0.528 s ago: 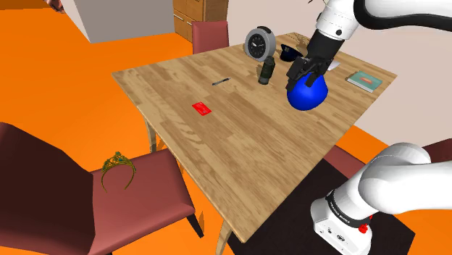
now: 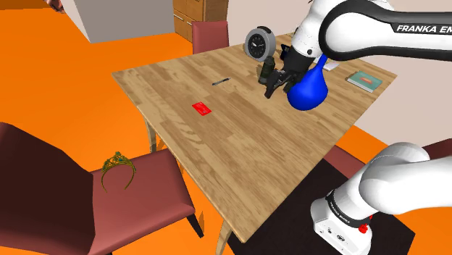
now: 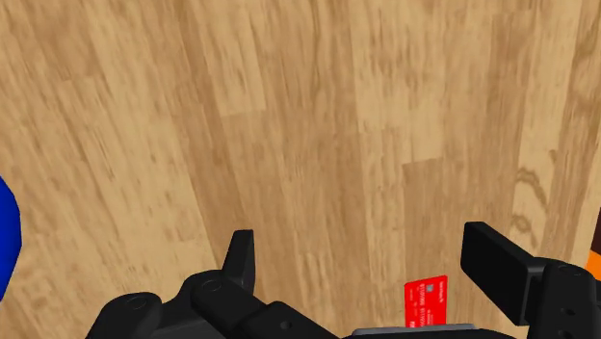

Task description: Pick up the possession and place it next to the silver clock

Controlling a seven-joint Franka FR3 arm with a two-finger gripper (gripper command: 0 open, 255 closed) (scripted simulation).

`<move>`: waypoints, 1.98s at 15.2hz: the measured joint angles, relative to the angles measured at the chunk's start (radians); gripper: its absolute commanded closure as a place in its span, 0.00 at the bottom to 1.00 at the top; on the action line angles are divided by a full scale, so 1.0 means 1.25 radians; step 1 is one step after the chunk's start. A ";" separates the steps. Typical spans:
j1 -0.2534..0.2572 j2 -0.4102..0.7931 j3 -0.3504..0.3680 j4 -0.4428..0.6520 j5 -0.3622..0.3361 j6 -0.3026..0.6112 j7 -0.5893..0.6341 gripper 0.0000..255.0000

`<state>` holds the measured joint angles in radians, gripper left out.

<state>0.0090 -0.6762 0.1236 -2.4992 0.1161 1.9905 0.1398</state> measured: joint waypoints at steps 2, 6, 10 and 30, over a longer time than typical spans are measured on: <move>0.006 0.034 0.021 -0.016 0.003 0.078 0.009 0.00; 0.007 0.141 0.063 -0.025 -0.004 0.247 0.028 0.00; -0.003 0.248 0.104 -0.008 -0.034 0.392 0.057 0.00; 0.014 0.777 0.096 0.306 -0.717 0.744 0.580 0.00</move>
<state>0.0266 0.2954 0.2442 -2.1162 -0.7795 2.9206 0.8653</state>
